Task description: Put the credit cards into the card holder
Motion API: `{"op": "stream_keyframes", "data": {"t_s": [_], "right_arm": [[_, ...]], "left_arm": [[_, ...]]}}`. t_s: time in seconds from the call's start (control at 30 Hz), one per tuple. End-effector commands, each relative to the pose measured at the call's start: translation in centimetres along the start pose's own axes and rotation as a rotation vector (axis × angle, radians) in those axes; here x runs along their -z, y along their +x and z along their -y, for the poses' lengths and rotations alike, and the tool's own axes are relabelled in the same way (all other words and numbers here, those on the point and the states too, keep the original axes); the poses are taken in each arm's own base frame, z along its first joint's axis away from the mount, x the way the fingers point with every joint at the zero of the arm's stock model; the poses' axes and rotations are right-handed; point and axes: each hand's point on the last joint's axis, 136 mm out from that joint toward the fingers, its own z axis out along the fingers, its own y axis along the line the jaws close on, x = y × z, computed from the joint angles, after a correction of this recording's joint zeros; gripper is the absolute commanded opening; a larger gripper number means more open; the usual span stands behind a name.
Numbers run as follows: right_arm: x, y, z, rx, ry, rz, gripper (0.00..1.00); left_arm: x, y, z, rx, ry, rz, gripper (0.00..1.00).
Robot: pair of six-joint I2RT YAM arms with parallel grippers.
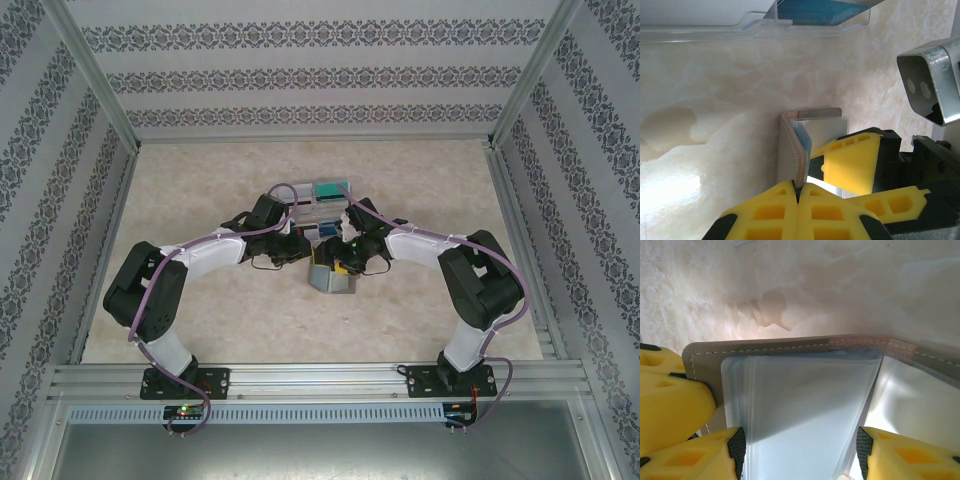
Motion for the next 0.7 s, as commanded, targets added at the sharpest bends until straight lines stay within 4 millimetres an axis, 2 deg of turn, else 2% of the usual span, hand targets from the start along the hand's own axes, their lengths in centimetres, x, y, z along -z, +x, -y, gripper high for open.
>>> {"op": "stream_keyframes", "data": {"t_s": [0.0, 0.23, 0.67], "right_arm": [[-0.7, 0.7, -0.2, 0.026, 0.01, -0.009, 0.62], [-1.2, 1.1, 2.1, 0.022, 0.107, -0.008, 0.6], [1.0, 0.9, 5.4, 0.03, 0.235, 0.026, 0.6]], "left_arm": [[0.6, -0.1, 1.3, -0.022, 0.033, 0.021, 0.0], [1.1, -0.3, 1.3, -0.031, 0.018, 0.031, 0.0], [2.8, -0.9, 0.4, -0.029, -0.018, 0.07, 0.0]]}}
